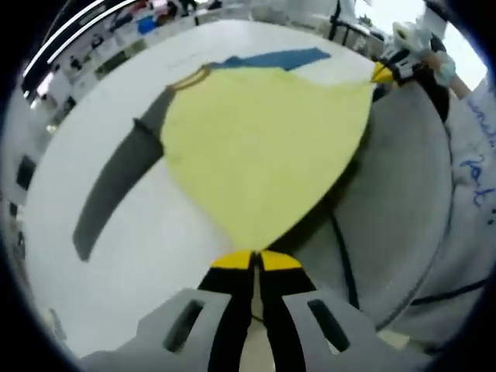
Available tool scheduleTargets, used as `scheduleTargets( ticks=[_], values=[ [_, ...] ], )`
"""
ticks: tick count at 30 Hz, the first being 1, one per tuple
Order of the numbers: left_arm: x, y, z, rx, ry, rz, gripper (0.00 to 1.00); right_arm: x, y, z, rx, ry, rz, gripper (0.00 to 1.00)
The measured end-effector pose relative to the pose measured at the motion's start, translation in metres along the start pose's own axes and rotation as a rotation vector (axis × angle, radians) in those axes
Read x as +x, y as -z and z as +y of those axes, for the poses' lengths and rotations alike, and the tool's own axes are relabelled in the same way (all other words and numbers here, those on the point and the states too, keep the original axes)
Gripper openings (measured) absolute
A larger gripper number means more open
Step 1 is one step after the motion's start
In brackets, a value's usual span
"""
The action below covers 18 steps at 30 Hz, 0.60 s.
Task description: Fold the garment on the visible template until the final outline fits inside the template.
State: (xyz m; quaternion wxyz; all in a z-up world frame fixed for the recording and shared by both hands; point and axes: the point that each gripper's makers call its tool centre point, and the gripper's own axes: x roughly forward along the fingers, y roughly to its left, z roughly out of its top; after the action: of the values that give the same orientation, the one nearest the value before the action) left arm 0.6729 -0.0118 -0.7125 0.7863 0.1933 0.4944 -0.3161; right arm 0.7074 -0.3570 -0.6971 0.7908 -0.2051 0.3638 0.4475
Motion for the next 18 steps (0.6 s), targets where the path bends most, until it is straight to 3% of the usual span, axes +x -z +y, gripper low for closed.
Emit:
scheduleTargets(
  ticks=[18],
  values=[
    [0.021, 0.015, -0.009, -0.010, 0.055, 0.074, 0.00, 0.013, 0.017, 0.004, 0.018, -0.038, 0.057, 0.01]
  ],
)
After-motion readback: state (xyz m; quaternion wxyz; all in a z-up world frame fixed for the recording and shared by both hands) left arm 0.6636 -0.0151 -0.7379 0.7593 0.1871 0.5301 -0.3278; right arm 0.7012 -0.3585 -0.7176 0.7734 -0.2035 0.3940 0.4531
